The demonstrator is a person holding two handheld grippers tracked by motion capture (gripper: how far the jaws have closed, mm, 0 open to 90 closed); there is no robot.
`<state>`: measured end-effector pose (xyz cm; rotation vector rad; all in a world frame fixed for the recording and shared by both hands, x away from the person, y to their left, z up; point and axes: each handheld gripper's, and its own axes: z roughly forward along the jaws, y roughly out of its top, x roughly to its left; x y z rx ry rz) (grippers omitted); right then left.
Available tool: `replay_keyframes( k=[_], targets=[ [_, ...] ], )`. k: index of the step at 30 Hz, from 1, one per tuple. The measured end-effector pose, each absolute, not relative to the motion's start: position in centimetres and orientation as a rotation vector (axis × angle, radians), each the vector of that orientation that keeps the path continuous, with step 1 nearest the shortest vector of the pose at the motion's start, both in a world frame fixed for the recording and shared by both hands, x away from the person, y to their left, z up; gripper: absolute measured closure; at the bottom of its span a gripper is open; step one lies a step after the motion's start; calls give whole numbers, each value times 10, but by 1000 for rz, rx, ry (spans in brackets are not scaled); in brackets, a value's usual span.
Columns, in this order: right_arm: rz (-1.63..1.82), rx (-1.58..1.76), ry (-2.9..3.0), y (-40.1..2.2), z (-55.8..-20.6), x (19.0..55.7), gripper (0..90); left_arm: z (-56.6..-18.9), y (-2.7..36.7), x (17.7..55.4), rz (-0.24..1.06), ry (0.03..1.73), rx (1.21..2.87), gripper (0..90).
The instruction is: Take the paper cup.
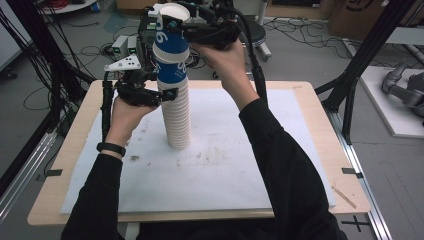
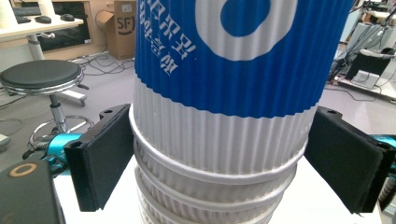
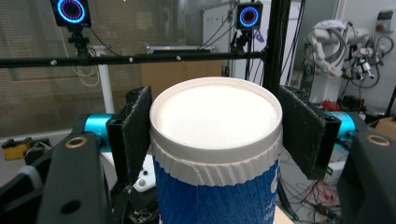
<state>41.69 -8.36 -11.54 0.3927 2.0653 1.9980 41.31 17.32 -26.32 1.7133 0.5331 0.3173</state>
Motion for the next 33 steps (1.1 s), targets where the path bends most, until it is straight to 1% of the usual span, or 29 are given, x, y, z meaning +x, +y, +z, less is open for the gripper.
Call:
replay_keyframes(
  k=[8, 13, 18, 21, 23, 33],
  targets=[
    [2026, 377, 2013, -102, -102, 410, 310, -264, 171, 414, 325, 537, 1711, 112],
    [2023, 390, 2000, -115, -101, 409, 310, -263, 171, 413, 337, 542, 1718, 112],
    [2003, 403, 1976, -137, -101, 406, 310, -262, 171, 411, 341, 552, 1728, 103],
    [1981, 410, 1985, -146, -103, 405, 310, -261, 172, 410, 360, 558, 1731, 68],
    [1978, 412, 1982, -148, -103, 404, 310, -261, 173, 410, 361, 562, 1727, 67],
    [1951, 446, 1970, -186, -120, 398, 310, -258, 181, 403, 402, 566, 1726, 67]
  ],
)
